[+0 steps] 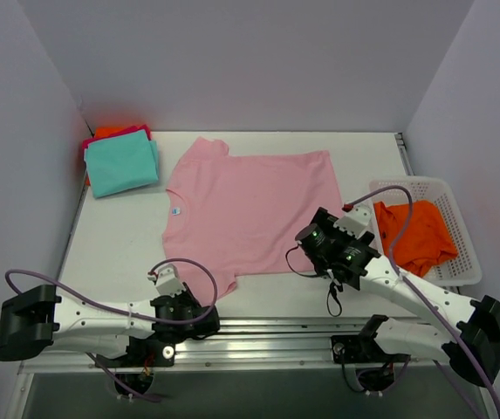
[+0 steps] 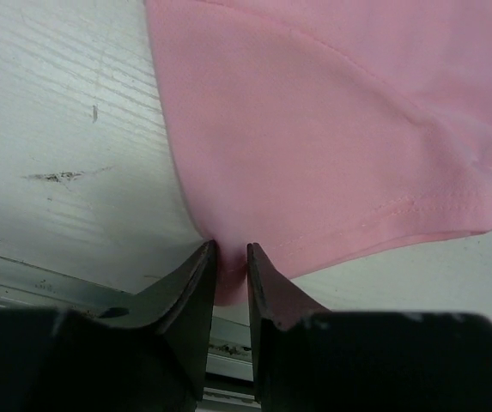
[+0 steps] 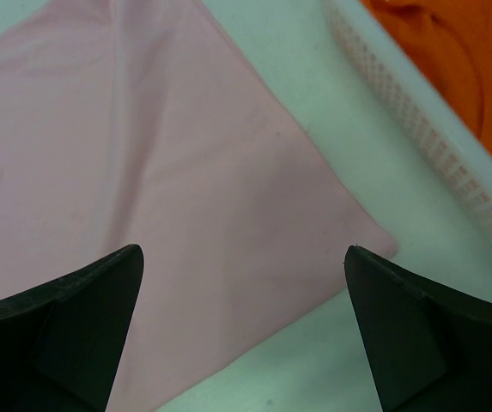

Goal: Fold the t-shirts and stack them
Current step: Grap the side of the flattened tshirt closest away from the robot with both arms

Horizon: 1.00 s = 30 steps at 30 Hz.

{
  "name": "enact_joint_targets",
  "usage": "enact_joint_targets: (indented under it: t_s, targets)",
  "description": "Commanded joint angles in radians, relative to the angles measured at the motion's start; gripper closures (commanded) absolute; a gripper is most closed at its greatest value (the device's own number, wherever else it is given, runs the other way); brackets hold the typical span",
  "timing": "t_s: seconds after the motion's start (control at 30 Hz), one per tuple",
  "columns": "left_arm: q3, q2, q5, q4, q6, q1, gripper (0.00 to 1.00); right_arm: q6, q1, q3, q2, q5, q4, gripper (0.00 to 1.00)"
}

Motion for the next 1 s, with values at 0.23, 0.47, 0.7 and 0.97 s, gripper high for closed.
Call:
enact_joint_targets:
  t_s: [0.23, 0.47, 0.7, 0.97]
  targets:
    - [-0.023, -0.244, -0.135, -0.049, 0.136, 0.093, 0.71, -0.093, -0.213, -0.125, 0.145, -0.413, 0.272, 0.02]
    - [-0.06, -0.252, -0.026, 0.247, 0.455, 0.382, 0.75, -0.016, -0.23, -0.091, 0.154, -0.372, 0.12, 0.05]
    - [-0.035, -0.068, 0.092, 0.496, 0.667, 0.598, 0.79, -0.05, -0.36, -0.071, 0.134, -0.434, 0.022, 0.07]
    - [0.026, -0.207, 0.23, 0.435, 0.751, 0.66, 0.67, -0.149, -0.522, -0.077, 0.094, -0.564, 0.029, 0.05]
